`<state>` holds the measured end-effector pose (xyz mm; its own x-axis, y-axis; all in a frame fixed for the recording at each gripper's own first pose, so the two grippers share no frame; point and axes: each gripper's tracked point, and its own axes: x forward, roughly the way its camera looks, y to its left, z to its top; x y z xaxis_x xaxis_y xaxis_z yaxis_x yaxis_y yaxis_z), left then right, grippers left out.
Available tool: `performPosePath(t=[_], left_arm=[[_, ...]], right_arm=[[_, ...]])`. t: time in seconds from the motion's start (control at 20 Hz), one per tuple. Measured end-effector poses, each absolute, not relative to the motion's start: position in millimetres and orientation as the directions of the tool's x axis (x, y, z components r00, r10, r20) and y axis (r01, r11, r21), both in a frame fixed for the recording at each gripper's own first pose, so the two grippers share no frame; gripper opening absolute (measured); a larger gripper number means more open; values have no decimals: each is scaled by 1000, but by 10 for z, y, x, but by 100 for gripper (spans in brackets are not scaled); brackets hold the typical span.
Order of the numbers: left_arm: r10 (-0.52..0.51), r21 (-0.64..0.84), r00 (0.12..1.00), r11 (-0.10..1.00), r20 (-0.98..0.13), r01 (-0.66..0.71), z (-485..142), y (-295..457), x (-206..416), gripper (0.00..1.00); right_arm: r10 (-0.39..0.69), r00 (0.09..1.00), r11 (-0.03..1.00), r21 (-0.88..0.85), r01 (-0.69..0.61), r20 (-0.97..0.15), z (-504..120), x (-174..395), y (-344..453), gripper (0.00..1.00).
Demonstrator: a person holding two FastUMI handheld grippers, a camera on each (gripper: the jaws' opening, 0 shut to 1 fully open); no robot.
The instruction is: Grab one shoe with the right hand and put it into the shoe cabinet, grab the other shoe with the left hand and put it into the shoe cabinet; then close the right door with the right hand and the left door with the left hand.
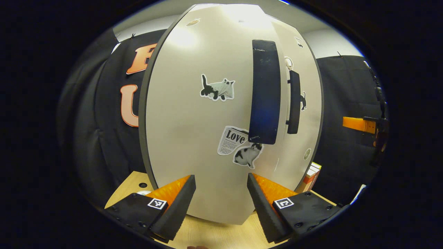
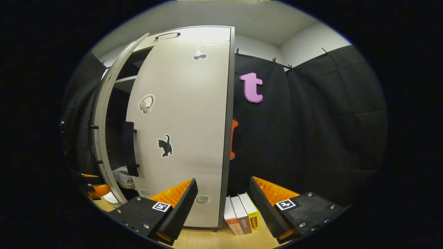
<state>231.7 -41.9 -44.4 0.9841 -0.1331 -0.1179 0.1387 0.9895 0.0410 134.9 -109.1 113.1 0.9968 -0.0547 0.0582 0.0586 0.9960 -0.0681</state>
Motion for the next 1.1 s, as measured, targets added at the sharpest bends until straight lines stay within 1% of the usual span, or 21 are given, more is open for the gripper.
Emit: performPosePath(t=[0.15,0.35,0.4,0.45,0.55,0.6,0.7,0.8,0.9,1.1], left_arm=[[-99,59,987,993,-124,107,-541,-451,2471,97],[-66,76,993,994,-95,73,-537,-486,2680,97],[-58,84,994,994,-94,66,-542,-494,2720,99],[-49,92,995,994,-91,57,-540,-502,2755,97],[-37,91,995,995,-89,45,-547,-514,2800,97],[-34,81,995,996,-93,41,-552,-515,2815,99],[-29,53,993,998,-113,35,-550,-506,2803,96],[-34,31,989,999,-145,39,-521,-516,2747,97],[-45,2,990,999,-131,46,-323,-499,2559,97],[-32,-23,998,999,-50,31,380,-284,2170,96]], right_arm=[[-54,997,997,-51,57,57,1154,1377,-1132,94],[-54,997,998,-35,56,61,1175,1397,-1178,94],[-56,996,998,-34,59,62,1175,1406,-1196,94],[-60,996,997,-35,62,62,1177,1403,-1219,94],[-62,996,997,-32,64,61,1168,1393,-1242,94],[-61,996,998,-26,63,60,1172,1385,-1251,94],[-55,997,998,-14,56,59,1208,1367,-1263,94],[-46,997,999,-13,47,55,1242,1368,-1243,94],[-34,998,999,-22,35,56,1319,1332,-1217,94],[-18,996,999,-50,22,90,1589,1170,-1183,94]])
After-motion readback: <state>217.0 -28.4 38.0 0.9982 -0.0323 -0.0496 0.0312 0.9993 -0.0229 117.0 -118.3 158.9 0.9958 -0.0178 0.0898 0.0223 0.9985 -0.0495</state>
